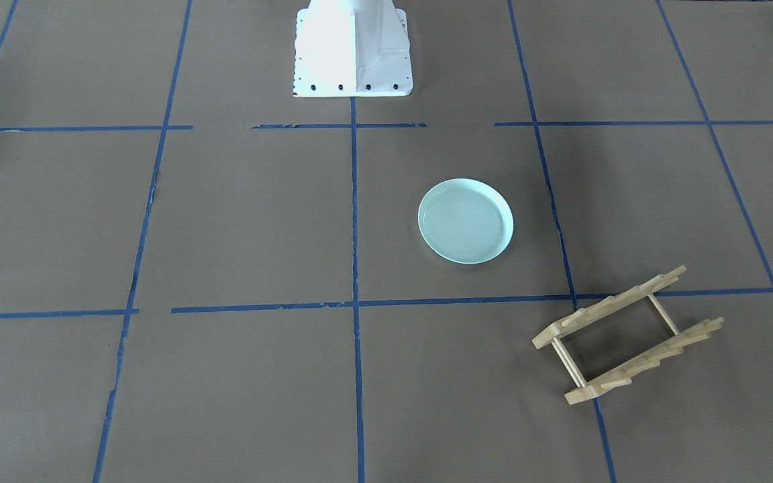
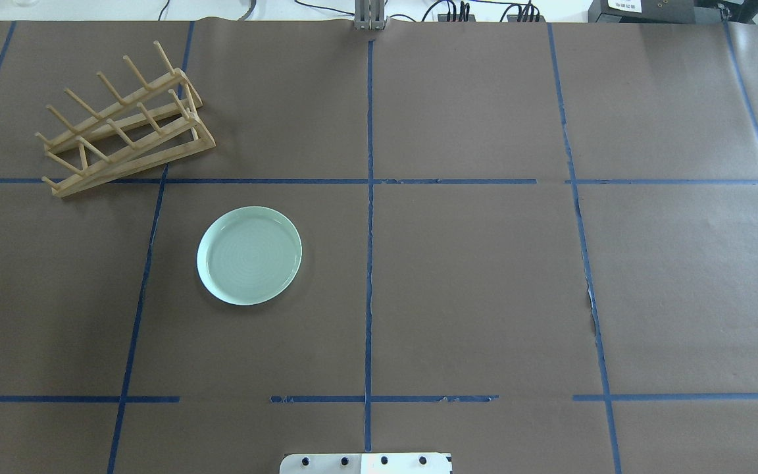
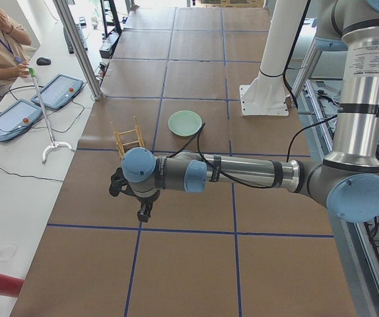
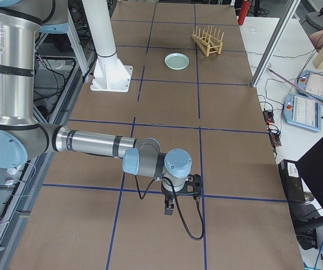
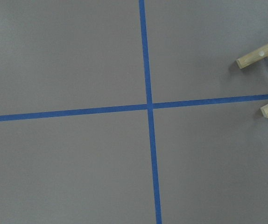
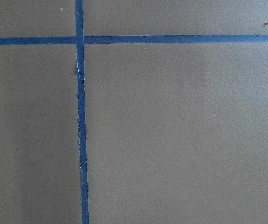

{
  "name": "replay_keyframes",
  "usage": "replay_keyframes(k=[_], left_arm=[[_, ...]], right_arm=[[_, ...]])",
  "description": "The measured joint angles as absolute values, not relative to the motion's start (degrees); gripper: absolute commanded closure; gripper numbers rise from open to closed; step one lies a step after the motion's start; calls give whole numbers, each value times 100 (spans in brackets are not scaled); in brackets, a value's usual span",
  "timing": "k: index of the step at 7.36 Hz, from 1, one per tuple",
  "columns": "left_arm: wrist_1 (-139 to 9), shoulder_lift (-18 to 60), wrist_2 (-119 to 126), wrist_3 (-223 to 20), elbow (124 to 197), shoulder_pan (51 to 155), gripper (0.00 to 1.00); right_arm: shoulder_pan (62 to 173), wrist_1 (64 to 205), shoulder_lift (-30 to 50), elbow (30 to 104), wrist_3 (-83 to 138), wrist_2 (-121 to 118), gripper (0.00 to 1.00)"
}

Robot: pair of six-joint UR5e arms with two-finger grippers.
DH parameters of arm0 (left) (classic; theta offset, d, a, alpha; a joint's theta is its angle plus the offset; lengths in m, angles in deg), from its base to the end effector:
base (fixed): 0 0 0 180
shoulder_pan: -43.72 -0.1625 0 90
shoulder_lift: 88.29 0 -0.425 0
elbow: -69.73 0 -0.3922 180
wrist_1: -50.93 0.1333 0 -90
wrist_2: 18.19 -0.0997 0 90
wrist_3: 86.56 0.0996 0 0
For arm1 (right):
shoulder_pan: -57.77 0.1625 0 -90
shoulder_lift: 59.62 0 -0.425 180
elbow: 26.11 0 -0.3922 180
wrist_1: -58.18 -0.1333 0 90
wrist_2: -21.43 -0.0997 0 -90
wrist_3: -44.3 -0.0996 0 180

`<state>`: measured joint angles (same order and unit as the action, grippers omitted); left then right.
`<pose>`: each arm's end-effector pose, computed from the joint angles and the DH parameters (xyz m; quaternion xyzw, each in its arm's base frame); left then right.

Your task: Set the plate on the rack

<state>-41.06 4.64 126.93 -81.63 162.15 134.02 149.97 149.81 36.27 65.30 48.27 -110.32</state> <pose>-0.0543 -0.5181 0.5941 0.0778 0.4587 0.0653 0.8828 0.0838 -0.4357 0.7004 -0.0306 -0.3580 0.0046 0.9332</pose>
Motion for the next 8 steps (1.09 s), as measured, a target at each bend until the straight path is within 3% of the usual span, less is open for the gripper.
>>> replay_keyframes(k=[4,8], left_arm=[[-6065,672,12597,-12075,16758,12103,0],[-6220,1789,11536,-15957,16972,10149,0]], right_arm=[[14997,14981,3627,6530,4832,-11032,0],[14997,14980,3627,6530,4828,-11032,0]])
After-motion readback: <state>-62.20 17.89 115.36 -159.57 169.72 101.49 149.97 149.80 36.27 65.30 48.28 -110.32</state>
